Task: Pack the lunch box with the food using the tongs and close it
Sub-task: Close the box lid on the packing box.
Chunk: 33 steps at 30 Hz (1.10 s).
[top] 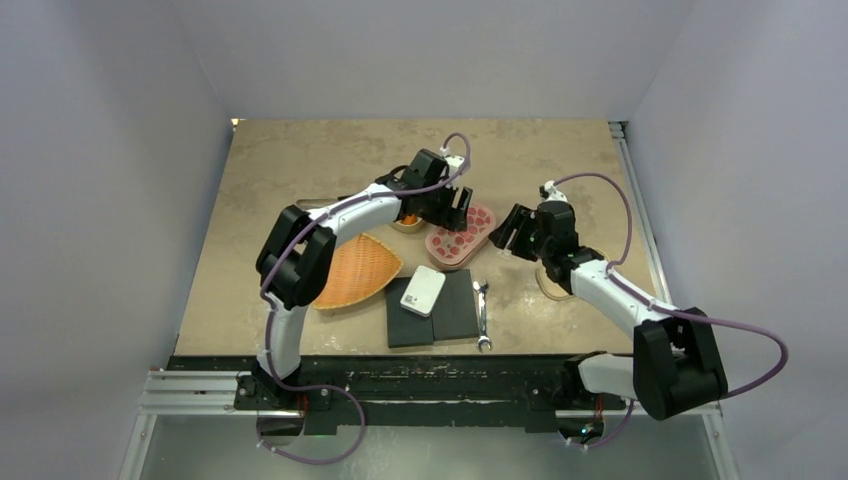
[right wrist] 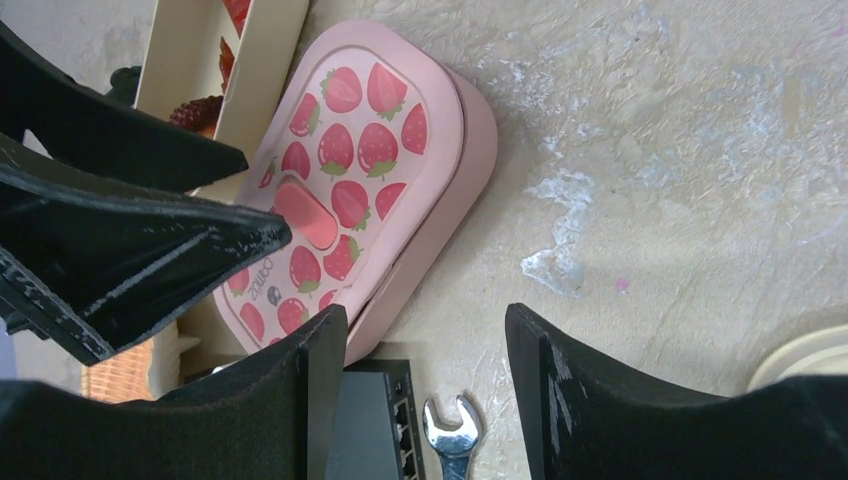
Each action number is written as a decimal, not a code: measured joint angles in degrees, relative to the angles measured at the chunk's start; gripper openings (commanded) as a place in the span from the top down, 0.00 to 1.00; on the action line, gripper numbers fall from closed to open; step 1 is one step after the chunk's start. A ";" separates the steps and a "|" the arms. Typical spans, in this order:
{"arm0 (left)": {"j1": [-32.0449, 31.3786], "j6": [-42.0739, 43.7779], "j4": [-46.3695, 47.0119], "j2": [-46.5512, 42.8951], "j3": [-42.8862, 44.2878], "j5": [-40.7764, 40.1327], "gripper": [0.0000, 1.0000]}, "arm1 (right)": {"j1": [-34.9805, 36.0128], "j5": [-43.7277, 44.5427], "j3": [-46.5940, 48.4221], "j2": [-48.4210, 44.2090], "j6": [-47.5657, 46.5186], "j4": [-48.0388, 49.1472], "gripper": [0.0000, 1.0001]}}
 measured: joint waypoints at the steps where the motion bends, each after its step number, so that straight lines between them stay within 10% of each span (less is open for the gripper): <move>1: -0.13 -0.02 -0.07 -0.11 -0.63 -0.07 0.29 | 0.00 -0.46 -0.22 0.33 0.02 0.28 0.37; 22: -2.82 -0.55 -2.73 -1.86 -4.35 -3.91 0.25 | 0.61 -2.19 -1.03 4.61 0.44 4.74 0.34; 33: -1.16 -0.33 -4.74 -6.10 -6.29 -3.50 0.43 | 3.93 -3.39 -1.46 11.13 4.66 11.04 0.43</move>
